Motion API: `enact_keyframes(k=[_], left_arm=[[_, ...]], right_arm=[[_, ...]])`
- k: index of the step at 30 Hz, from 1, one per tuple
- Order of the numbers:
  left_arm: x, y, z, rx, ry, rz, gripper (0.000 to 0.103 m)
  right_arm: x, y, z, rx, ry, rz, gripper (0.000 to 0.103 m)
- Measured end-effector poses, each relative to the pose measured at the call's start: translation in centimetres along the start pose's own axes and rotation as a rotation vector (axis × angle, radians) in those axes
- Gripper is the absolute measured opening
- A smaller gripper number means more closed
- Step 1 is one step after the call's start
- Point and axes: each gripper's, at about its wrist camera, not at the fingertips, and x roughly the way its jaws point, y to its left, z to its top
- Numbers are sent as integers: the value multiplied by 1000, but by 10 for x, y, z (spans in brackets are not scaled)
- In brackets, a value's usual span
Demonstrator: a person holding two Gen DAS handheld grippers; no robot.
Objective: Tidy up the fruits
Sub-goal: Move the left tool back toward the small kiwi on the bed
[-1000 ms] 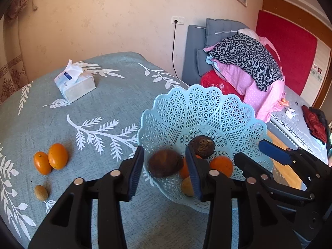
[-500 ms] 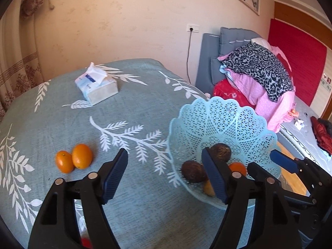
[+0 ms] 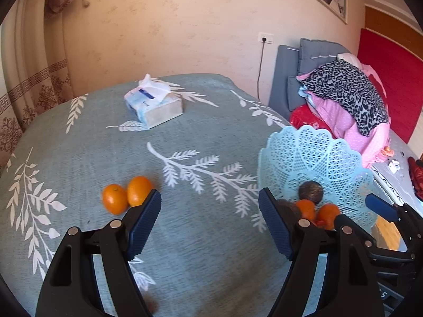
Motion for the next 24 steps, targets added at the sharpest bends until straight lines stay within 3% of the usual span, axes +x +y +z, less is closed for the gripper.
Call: enact_keyframes(k=[9,16,24], left_arm=[[-3,42,-5,-41,4,58,76],[-5,90,-13,-100,11,127,76],[-4,129,-26,-98,41,191,76]], right_arm=[[-1,17,1,0,6,109,80],[-2,38,0,-32,5,160,80],[2,66,-3,-83,18,204,80]])
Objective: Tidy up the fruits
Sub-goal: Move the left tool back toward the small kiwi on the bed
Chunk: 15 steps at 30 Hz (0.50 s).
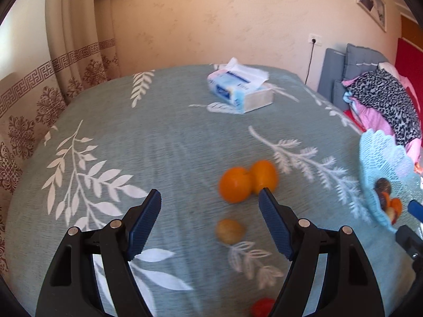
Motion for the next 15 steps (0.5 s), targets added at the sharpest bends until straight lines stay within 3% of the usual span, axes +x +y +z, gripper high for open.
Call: enact_keyframes(k=[8,15], left_arm=[[24,12,-15,17,69,5,76],[27,13,-17,25,73,-42,76]], right_arm=[[9,22,-2,-42,24,33,80],[16,32,-4,-62,42,46,80]])
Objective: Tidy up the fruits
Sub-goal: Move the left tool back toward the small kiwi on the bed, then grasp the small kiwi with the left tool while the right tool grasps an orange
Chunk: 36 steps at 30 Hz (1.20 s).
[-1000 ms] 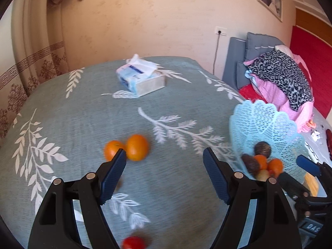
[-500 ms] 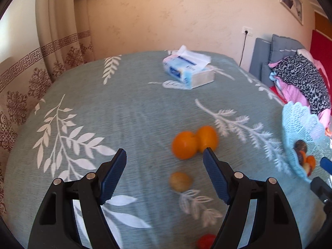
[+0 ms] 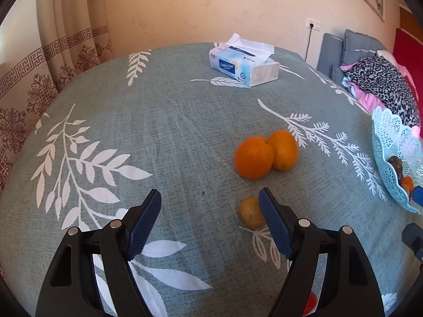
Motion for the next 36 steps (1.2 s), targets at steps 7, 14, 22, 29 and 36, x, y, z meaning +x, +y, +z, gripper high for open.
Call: enact_keyframes(k=[7,14,22,29,36], left_arm=[[-3,-2,-10,6,19,-55,72],[3,-8,-14,9,45,-111,57],[6,-20,-15,20,42,-188,26],[-1,-4,-14,-47,12,-180,25],[-13,13,-14,-98,-41,-100,25]], right_arm=[[8,2,0,-5,20,2,80],[15,7,0,-18,34,-1,80],[29,12,6,-6,66,27,80],[42,20,20,-17,76,38,80],[67,34,40,-56,85,37,78]])
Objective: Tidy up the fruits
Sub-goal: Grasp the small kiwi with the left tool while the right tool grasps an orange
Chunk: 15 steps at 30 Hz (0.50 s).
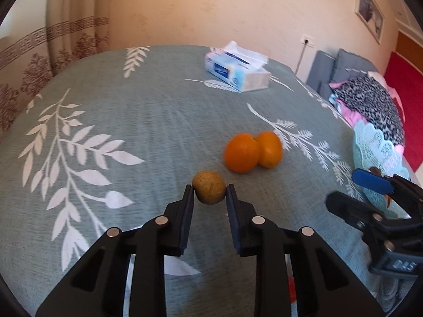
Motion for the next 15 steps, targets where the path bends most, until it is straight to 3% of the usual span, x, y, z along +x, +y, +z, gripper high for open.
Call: enact_keyframes(k=[2,15], left_arm=[[-2,4,0,-8,-7,18,25],[-7,9,-1,-21,-25,35,25]], right_arm=[[12,3,7,-17,7,-15,72],[76,17,30,-76,87,-34,66]])
